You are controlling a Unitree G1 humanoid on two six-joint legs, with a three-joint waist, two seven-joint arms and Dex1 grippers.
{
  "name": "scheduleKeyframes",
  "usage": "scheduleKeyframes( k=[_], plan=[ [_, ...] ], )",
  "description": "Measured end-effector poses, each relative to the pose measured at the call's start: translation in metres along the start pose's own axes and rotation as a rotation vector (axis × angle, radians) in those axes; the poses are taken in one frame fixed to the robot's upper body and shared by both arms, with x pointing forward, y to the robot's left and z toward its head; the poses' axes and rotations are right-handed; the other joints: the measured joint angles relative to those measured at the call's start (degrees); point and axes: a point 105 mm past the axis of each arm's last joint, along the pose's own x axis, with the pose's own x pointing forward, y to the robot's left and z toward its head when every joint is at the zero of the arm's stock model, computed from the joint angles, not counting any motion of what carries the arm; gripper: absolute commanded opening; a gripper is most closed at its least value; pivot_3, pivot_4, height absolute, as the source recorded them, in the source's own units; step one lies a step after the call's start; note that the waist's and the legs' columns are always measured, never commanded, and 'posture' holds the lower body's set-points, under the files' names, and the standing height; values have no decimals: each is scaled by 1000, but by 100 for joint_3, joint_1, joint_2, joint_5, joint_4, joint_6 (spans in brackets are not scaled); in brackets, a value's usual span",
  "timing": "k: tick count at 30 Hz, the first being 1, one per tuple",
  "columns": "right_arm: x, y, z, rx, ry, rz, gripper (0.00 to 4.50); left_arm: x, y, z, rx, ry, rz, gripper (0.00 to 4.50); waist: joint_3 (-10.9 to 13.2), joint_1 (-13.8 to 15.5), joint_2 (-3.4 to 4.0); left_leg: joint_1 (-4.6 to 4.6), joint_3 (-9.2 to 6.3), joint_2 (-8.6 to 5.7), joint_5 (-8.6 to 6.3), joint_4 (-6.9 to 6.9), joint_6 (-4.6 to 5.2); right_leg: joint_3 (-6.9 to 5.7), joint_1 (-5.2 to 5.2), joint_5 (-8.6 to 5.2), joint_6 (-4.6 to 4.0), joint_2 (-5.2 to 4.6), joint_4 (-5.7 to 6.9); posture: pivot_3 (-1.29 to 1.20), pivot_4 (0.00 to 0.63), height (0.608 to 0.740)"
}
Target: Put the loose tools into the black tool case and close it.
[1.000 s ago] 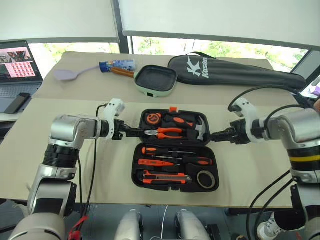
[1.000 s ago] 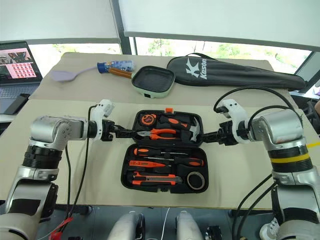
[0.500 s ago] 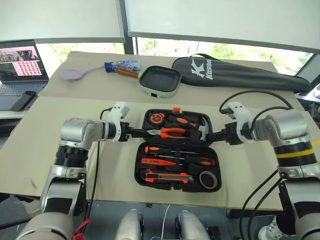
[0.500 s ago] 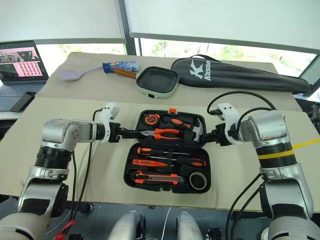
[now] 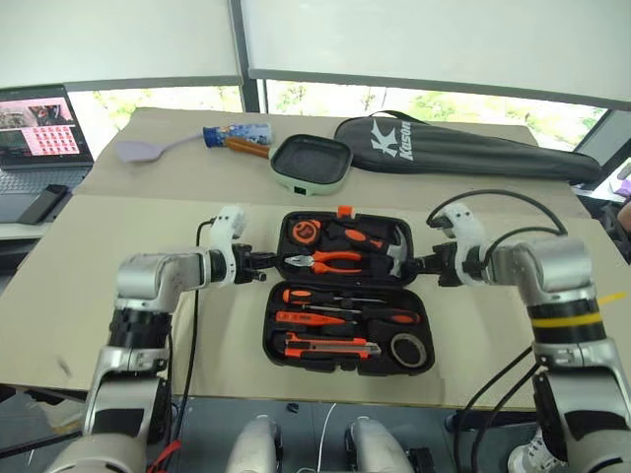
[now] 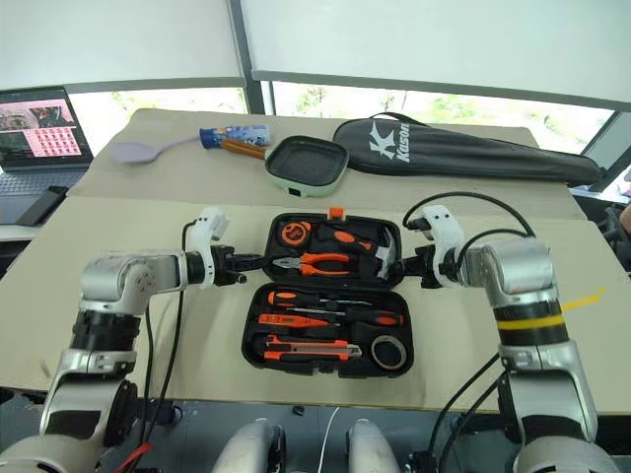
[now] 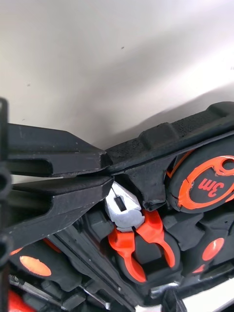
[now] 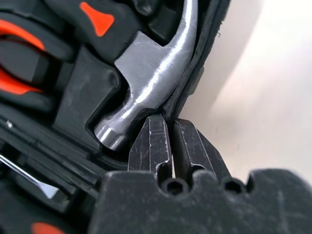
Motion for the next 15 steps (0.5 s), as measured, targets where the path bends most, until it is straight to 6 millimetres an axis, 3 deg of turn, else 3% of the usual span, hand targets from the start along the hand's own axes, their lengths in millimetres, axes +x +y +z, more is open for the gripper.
scheduleKeyframes(
  k=[9,15],
  plan=[
    [-24,17,-8,-437,-328,-21,0,-22,-5,-9,205,-336,-43,96,3,3,3,-51,6,0,0,-3,-1,20,-72,1,0,-1,10,0,150,740],
    [-44,37,-29,-846,-481,-66,0,-46,-13,-23,601,-413,-16,96,3,-12,3,-16,33,7,0,-17,-1,28,-48,1,-2,2,3,0,150,740]
  ],
)
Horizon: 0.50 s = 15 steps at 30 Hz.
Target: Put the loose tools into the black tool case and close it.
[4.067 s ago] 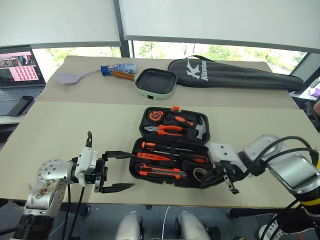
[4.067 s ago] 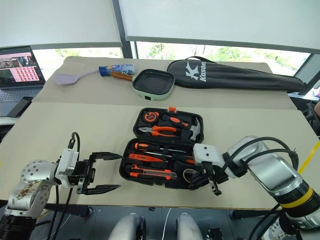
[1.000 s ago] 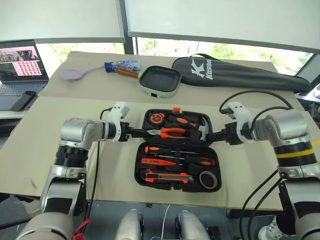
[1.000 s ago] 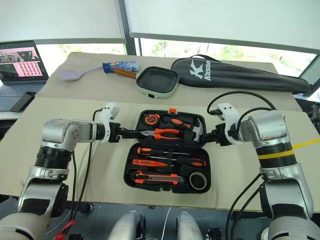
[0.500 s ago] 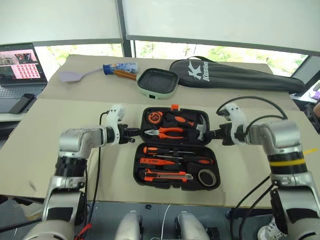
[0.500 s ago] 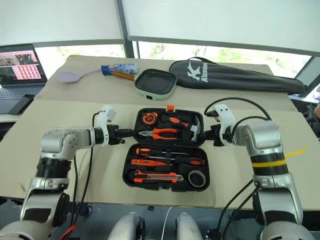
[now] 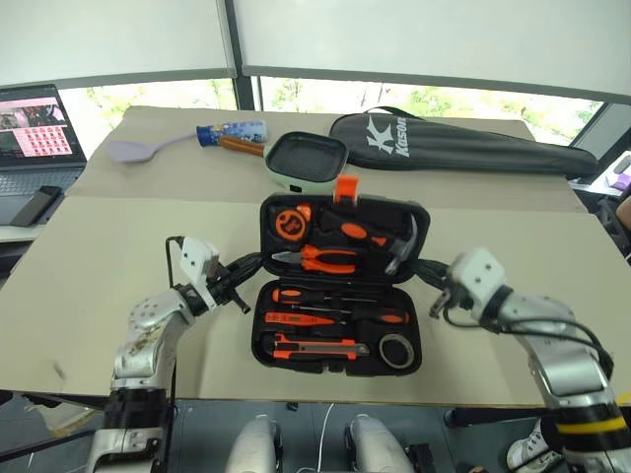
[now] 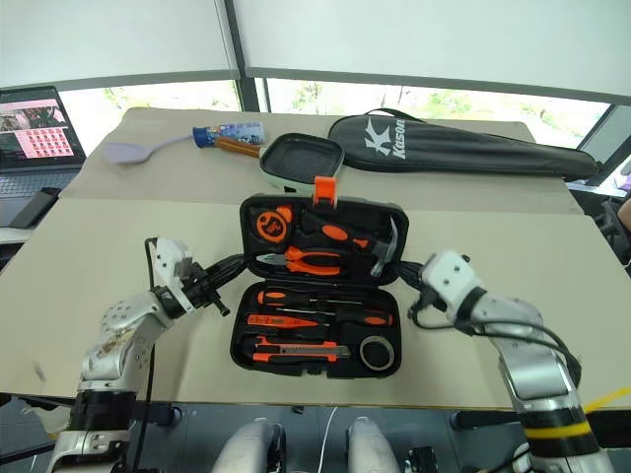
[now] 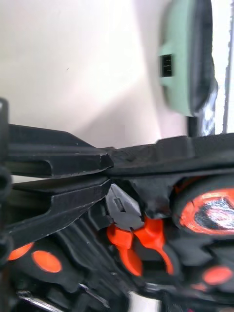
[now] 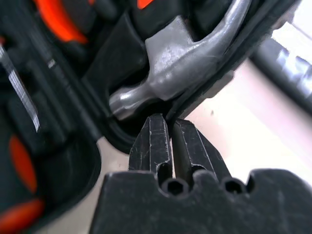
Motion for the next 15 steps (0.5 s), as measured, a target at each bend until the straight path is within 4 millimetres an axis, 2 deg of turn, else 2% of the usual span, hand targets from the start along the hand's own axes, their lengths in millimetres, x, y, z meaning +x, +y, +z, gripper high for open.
scheduleKeyframes(
  k=[4,5,6,7,8,10,12,14,15],
  plan=[
    [-12,12,-2,-234,-45,4,0,-10,-7,-3,189,-18,-20,96,0,11,0,33,18,2,0,1,1,-4,40,-1,-1,0,-8,0,150,740],
    [-14,16,-4,-269,-55,5,390,-12,-9,-6,208,-17,-20,36,0,10,-1,55,20,6,-2,-4,2,-6,65,-3,-2,1,-17,0,150,740],
    [-16,21,-5,-300,-65,8,784,-14,-9,-7,229,-15,-22,359,-1,9,-3,81,23,9,-3,-10,3,-7,89,-4,-3,2,-24,0,150,740],
    [-18,24,-7,-315,-68,17,956,-16,-10,-8,239,-13,-25,714,-2,4,-5,90,25,11,-3,-13,3,-6,96,-4,-4,4,-30,0,150,740],
    [-21,29,-13,-330,-55,34,1376,-23,-10,-12,249,13,-38,922,-3,-12,-6,107,27,17,-3,-26,3,-6,116,-4,-7,8,-44,0,150,740],
    [-30,44,-30,-328,4,91,2067,-42,-11,-26,232,87,-50,1711,-3,-27,-6,122,33,19,-3,-43,3,-5,126,-7,-11,6,-51,0,150,740],
    [-34,52,-37,-328,26,112,2741,-56,-11,-36,203,132,-33,2443,0,-23,-3,116,34,20,-3,-45,3,-5,120,-7,-11,1,-51,0,150,740],
    [-37,50,-35,-353,14,119,3417,-61,-9,-37,186,148,-32,2450,1,-3,-5,126,33,22,-3,-43,2,-6,132,-6,-10,0,-52,0,150,740],
    [-40,50,-34,-363,12,124,3073,-65,-8,-37,175,163,-34,2450,1,8,-5,131,33,23,-3,-43,2,-6,138,-7,-9,-1,-53,0,150,740]
  ],
)
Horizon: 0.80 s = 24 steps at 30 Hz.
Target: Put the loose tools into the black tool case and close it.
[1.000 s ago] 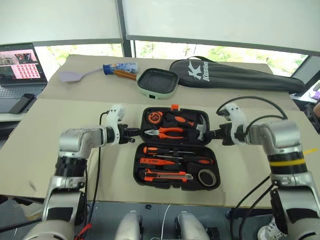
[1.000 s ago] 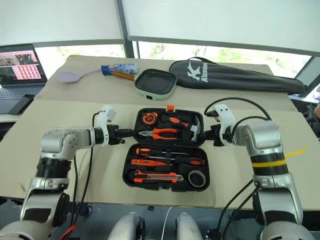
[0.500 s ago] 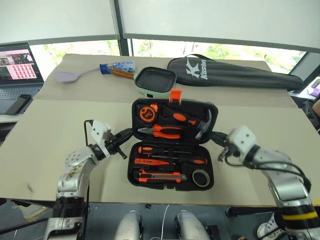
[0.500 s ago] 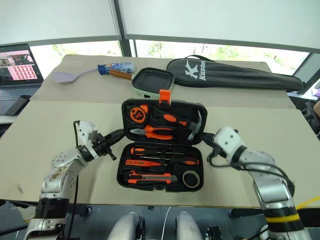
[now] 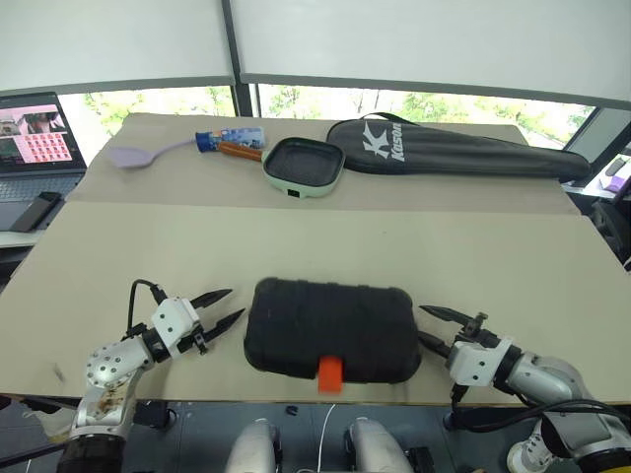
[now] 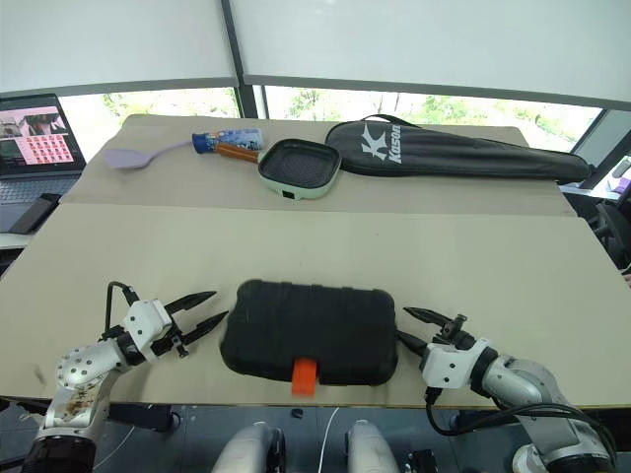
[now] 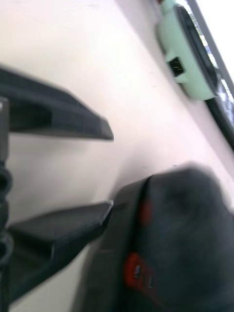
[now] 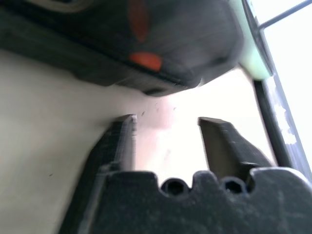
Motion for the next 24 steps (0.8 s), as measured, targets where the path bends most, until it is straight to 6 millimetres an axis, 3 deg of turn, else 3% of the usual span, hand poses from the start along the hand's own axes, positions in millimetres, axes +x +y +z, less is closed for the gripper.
scheduleKeyframes(
  k=[2,5,7,10,13,18,24],
  plan=[
    [-10,2,-4,28,27,5,2719,-11,6,-5,-35,39,12,2450,1,38,-1,4,0,1,0,-1,0,-4,6,-2,2,-4,-3,0,150,740],
    [-27,9,-9,212,75,7,1759,-12,15,-3,-79,52,6,1681,3,86,-2,4,-2,1,0,0,0,-5,12,-2,3,-9,-6,0,150,740],
    [-34,10,-7,351,90,13,1094,-4,24,4,-88,36,-7,885,3,107,-3,7,-5,4,0,1,0,-4,18,-1,3,-8,-7,0,150,740],
    [-44,16,13,470,62,111,128,24,39,24,-87,-2,-72,0,2,140,-3,7,-8,-2,1,5,1,-6,22,-1,5,-2,-7,0,150,740],
    [-51,38,38,577,50,266,52,53,44,40,-98,26,-163,0,-1,162,-10,1,-10,-6,0,4,1,-11,20,-2,6,6,-12,0,150,740],
    [-47,62,61,684,72,399,52,84,32,35,-109,136,-285,0,1,71,-15,-4,-11,-6,-1,4,2,-7,14,-4,8,11,-14,0,150,740],
    [-12,56,72,679,40,386,52,95,11,14,-89,248,-405,0,4,35,-26,-38,-16,-7,-1,6,2,-5,-23,-4,6,14,-10,0,150,740]
  ],
)
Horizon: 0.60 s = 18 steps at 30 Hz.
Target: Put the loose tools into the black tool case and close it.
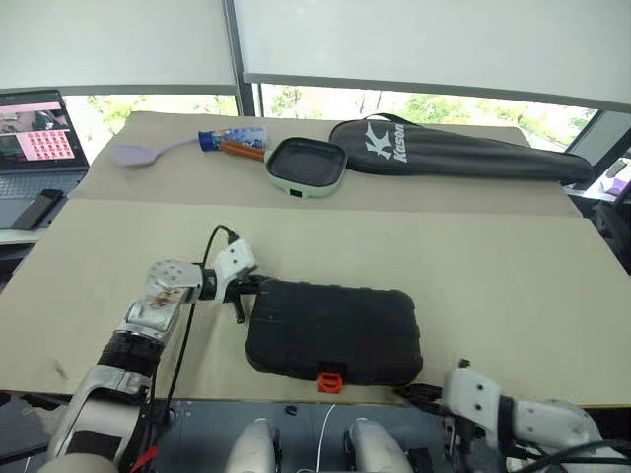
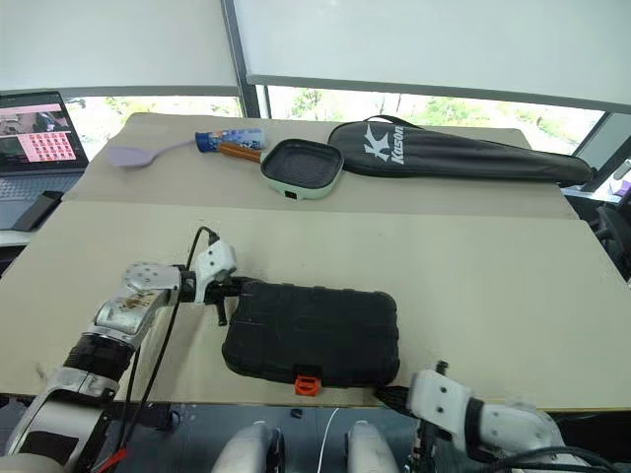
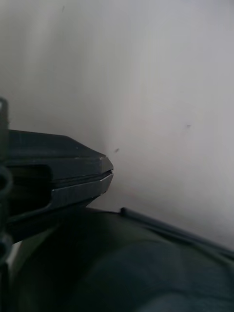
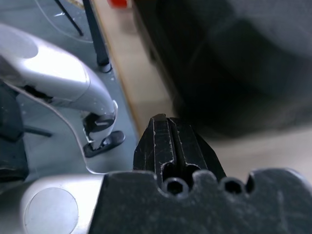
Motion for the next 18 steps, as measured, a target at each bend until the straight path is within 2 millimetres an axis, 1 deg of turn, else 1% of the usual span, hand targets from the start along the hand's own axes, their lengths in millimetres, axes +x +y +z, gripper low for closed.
scheduleKeyframes(
  k=[3,7,10,14,15,17,18],
  plan=[
    [9,-11,5,14,-15,-27,52,-1,-1,0,12,4,-10,0,0,4,-4,-4,1,-2,0,4,0,0,-2,0,0,-3,1,0,150,740],
    [14,-35,6,32,-5,-86,52,-10,-4,-7,-4,3,-1,0,0,-19,-4,1,0,2,0,4,0,2,-4,1,0,-2,4,0,150,740],
    [19,-58,7,39,-11,-138,52,-19,-10,-12,-22,-7,16,0,0,-40,-3,0,-1,5,0,2,0,3,-10,2,-2,0,9,0,150,740],
    [25,-83,9,20,-17,-191,52,-26,-18,-16,-57,-28,39,0,0,-36,-3,-1,2,5,0,3,0,4,-12,2,-3,-2,10,0,150,740],
    [29,-95,9,17,-19,-217,52,-29,-22,-17,-71,-40,49,0,0,-52,-3,-2,0,4,0,2,0,7,-15,4,-4,-3,11,0,150,740],
    [35,-113,10,20,-33,-269,52,-29,-30,-17,-97,-57,57,0,1,-36,-1,-5,0,3,0,3,0,7,-20,4,-4,-3,14,0,150,740],
    [36,-118,10,22,-38,-289,52,-29,-32,-17,-108,-65,58,0,2,-29,-1,-7,0,4,0,3,0,7,-23,4,-4,-3,14,0,150,740]
  ],
)
